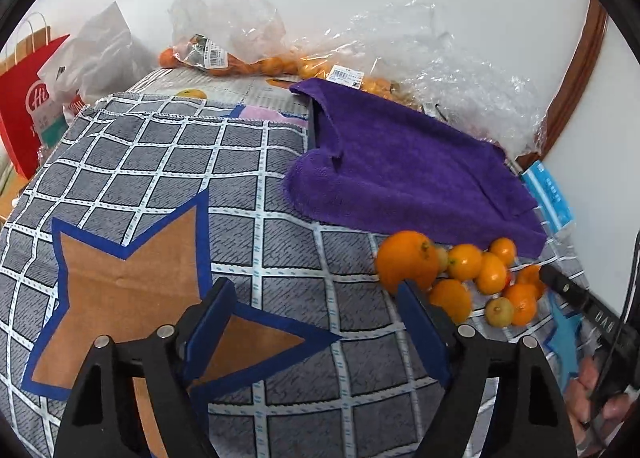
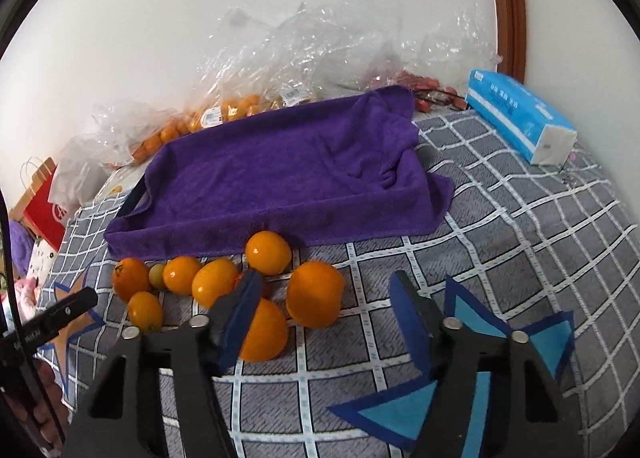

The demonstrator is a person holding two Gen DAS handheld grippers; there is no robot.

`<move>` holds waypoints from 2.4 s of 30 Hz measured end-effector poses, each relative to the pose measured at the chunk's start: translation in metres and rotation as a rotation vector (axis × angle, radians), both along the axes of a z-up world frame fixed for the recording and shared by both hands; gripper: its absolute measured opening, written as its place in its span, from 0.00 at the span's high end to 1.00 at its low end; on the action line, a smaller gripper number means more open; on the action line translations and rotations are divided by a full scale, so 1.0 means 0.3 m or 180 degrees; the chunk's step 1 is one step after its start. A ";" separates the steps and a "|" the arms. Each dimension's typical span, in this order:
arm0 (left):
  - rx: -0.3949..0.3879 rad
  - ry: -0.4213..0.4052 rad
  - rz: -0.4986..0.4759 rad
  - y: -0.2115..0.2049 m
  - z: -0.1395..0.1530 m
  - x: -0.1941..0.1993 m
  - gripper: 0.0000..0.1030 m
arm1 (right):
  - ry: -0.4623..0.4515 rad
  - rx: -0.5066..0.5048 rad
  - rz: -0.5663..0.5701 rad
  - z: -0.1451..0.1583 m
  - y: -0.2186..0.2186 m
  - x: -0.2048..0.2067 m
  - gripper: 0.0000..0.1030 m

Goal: Organize fruits
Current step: 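Close the right tool on a large orange while the left tool grasps a stemmed orange, then lift the held oranges off the bed with both tools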

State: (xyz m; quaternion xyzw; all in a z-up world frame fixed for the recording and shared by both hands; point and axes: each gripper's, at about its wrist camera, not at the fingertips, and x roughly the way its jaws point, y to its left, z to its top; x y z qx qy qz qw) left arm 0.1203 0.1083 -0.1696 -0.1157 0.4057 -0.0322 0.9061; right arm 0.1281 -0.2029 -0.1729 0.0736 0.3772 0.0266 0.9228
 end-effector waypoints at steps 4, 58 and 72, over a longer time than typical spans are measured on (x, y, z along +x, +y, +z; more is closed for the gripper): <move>0.0032 -0.0028 -0.0026 -0.011 -0.011 0.001 0.41 | 0.0152 0.0149 0.0097 -0.034 0.008 0.033 0.43; 0.0009 0.0149 -0.0275 -0.088 0.045 0.068 0.62 | -0.0067 -0.0071 0.0269 -0.033 -0.059 0.008 0.69; 0.0178 0.0055 -0.0256 -0.092 -0.013 0.090 0.58 | 0.0049 -0.0190 0.0311 -0.055 -0.035 0.024 0.67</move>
